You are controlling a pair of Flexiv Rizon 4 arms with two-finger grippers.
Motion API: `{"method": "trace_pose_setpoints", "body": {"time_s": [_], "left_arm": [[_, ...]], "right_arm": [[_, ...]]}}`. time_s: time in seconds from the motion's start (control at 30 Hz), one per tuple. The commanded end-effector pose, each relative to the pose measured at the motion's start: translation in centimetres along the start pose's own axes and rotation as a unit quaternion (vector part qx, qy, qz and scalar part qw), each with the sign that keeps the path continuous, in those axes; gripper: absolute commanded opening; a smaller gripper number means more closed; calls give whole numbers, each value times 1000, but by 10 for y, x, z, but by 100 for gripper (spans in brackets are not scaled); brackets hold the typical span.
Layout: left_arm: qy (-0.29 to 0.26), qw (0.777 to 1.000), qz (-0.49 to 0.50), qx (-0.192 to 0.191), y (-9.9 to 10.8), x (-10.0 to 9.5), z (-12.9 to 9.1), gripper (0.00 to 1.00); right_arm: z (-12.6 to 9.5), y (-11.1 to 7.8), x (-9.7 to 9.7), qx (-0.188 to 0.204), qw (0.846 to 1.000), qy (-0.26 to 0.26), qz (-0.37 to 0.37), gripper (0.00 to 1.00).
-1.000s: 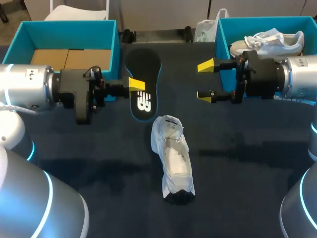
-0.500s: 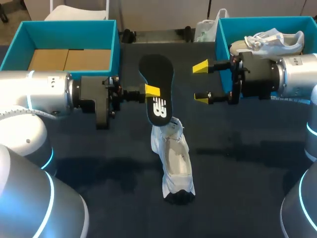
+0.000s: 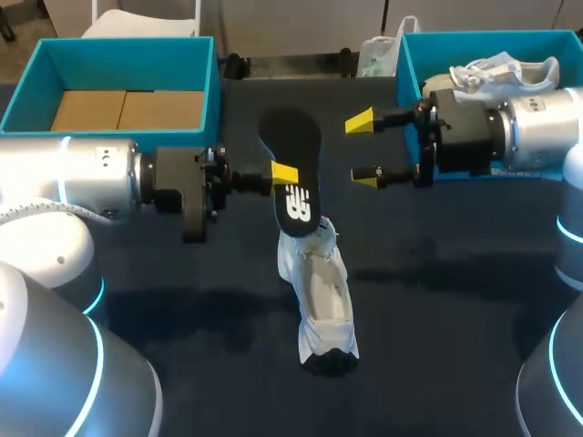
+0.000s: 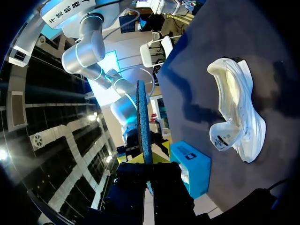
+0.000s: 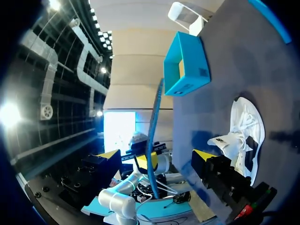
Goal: Take the shoe out of the shoebox, open the shoe tongue, remove and reinsert the insole, then place the shoe into the shoebox
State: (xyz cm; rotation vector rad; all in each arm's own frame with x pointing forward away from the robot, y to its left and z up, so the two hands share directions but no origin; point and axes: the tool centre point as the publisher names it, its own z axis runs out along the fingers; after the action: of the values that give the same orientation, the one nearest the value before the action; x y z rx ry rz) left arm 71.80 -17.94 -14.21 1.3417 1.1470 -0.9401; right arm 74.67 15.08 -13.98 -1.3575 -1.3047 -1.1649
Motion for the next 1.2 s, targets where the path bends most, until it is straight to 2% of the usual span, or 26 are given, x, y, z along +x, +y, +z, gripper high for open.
{"method": "trace_pose_setpoints", "body": {"time_s": [0.03, 0.37, 0.77, 0.83, 0.87, 0.9, 1.0, 1.1, 1.2], "left_arm": [[-3, 1000, 3, -8, -1, 3, 8, 0], [5, 1000, 3, -19, -1, 16, 13, 0], [7, 1000, 2, -22, -1, 17, 14, 0], [7, 1000, 2, -22, -1, 17, 14, 0], [7, 1000, 2, -22, -1, 17, 14, 0], [7, 1000, 2, -22, -1, 17, 14, 0], [7, 1000, 2, -22, -1, 17, 14, 0], [7, 1000, 2, -22, -1, 17, 14, 0], [7, 1000, 2, -22, -1, 17, 14, 0]], "right_arm": [[13, 7, -6, 5, 1000, 2, 2, 100], [31, 1, -18, 12, 1000, 3, -6, 100], [49, -6, -14, 15, 1000, -20, -13, 100], [50, -6, -13, 13, 1000, -19, -17, 91], [51, -7, -13, 12, 1000, -19, -18, 77], [51, -7, -12, 11, 1000, -19, -18, 75], [53, -7, -10, 9, 999, -26, -17, 61], [55, -7, -10, 5, 1000, -28, -14, 50], [58, -7, -10, 2, 1000, -27, -10, 49]]}}
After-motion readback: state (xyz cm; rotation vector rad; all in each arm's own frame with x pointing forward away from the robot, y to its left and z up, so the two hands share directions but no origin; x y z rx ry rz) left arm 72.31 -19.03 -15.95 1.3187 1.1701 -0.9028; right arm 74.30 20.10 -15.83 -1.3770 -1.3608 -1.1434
